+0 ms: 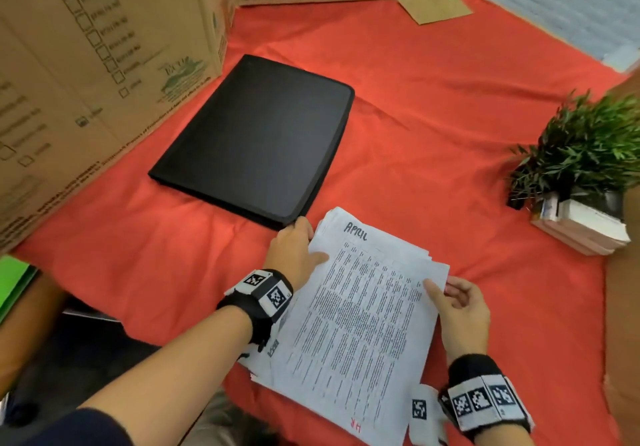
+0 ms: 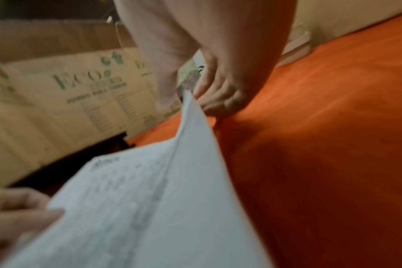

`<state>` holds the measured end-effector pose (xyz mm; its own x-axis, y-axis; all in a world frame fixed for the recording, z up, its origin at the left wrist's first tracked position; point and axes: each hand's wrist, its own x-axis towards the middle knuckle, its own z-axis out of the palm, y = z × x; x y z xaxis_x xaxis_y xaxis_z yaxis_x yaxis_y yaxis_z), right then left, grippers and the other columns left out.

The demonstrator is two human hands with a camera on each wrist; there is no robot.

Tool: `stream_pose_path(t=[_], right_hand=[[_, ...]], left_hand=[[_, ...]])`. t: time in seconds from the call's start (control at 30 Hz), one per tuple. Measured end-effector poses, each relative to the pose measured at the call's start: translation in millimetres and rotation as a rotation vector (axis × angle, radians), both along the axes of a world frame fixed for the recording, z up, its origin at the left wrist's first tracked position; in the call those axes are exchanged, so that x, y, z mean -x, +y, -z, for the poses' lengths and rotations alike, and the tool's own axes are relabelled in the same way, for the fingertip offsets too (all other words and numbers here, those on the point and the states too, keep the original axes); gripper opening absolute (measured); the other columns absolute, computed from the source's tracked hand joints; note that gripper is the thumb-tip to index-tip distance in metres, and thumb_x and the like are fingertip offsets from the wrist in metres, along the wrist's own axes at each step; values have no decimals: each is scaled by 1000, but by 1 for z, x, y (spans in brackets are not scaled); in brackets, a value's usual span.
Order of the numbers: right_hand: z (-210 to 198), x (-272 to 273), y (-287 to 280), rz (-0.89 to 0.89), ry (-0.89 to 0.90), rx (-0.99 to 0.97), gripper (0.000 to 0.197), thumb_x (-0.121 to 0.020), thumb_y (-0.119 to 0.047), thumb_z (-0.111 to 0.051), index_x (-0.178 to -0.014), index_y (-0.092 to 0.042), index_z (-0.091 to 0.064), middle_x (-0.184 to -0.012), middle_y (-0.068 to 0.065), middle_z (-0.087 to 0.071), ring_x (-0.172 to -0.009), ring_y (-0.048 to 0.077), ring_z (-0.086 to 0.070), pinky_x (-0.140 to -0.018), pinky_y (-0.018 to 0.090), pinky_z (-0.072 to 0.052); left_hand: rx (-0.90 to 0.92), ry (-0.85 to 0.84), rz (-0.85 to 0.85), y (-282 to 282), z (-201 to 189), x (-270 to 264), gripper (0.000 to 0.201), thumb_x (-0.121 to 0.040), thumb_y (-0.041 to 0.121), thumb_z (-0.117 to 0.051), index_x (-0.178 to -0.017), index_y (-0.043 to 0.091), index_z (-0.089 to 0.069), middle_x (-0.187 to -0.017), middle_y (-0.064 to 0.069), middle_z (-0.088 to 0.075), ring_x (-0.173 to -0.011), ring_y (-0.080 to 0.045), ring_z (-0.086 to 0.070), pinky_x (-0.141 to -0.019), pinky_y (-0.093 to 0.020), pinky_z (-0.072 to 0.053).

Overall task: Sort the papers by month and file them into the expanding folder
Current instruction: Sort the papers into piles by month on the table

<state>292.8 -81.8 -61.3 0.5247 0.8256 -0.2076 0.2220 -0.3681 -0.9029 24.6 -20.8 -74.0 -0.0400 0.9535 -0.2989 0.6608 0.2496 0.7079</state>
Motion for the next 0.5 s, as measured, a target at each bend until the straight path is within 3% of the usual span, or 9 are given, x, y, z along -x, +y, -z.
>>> stream_pose_path(t=[0.07, 0.17, 0.2, 0.27, 0.3, 0.33, 0.4, 0.43, 0.5], right_hand=[[-2, 2, 1, -60, 81, 26, 29, -75, -2, -79, -95, -6, -59, -80, 4, -65, -65, 13, -58, -56, 17, -51], [3, -7, -3, -168, -88, 102, 8, -78, -12, -79, -80, -12, -72, -75, 4, -74, -66, 14, -62, -64, 35, -53], [4, -11, -5, -179, -128, 114, 9, -81, -18, -76, -77, -11, -73, -72, 4, -74, -65, 13, -61, -63, 38, -53], [4, -19, -10, -217, -229, 152, 29, -87, -30, -70, -72, -6, -70, -56, 2, -65, -57, 11, -48, -55, 36, -45], [0, -20, -12, -241, -294, 175, 34, -90, -31, -65, -68, -5, -66, -51, -5, -51, -56, 12, -41, -53, 34, -37], [-2, -22, -14, -255, -357, 190, 32, -94, -29, -60, -67, -11, -63, -53, -9, -44, -59, 15, -39, -55, 33, -32], [-9, -23, -19, -253, -433, 173, 24, -99, -25, -52, -75, -28, -51, -66, -12, -46, -73, 18, -45, -63, 32, -30], [-11, -23, -22, -232, -439, 138, 20, -100, -24, -50, -81, -29, -53, -74, -9, -53, -80, 18, -49, -69, 30, -32], [-10, -28, -27, -87, -273, 54, 12, -97, -13, -54, -99, -14, -67, -95, 4, -66, -87, 16, -57, -77, 28, -43]], left_hand=[[10, 26, 19, 1, -1, -1, 40, -76, 30, -80, -94, 13, -49, -84, 2, -54, -82, -21, -52, -69, -33, -40], [19, 36, 38, 3, -1, 0, 42, -75, 32, -81, -95, 13, -49, -83, 2, -54, -82, -21, -53, -70, -33, -40], [32, 28, 38, 4, -1, 1, 42, -75, 33, -81, -94, 14, -49, -83, 1, -55, -81, -21, -54, -70, -33, -41], [59, 14, 39, 6, -1, 2, 42, -74, 31, -82, -93, 14, -49, -84, -1, -58, -81, -23, -56, -72, -36, -45], [64, 13, 46, 6, -2, 3, 42, -74, 30, -82, -92, 14, -49, -84, -2, -59, -82, -25, -57, -73, -38, -47], [61, 22, 58, 6, -2, 3, 41, -75, 29, -82, -92, 13, -49, -85, -3, -60, -83, -25, -58, -75, -39, -48], [52, 63, 91, 7, -5, 3, 38, -77, 27, -80, -93, 12, -49, -87, -3, -60, -83, -26, -57, -77, -39, -48], [45, 79, 103, 8, -6, 3, 36, -78, 26, -79, -92, 12, -49, -88, -4, -60, -83, -26, -57, -77, -39, -49], [34, 125, 134, 10, -11, 4, 32, -80, 25, -77, -90, 13, -49, -89, -6, -62, -84, -27, -59, -76, -38, -49]])
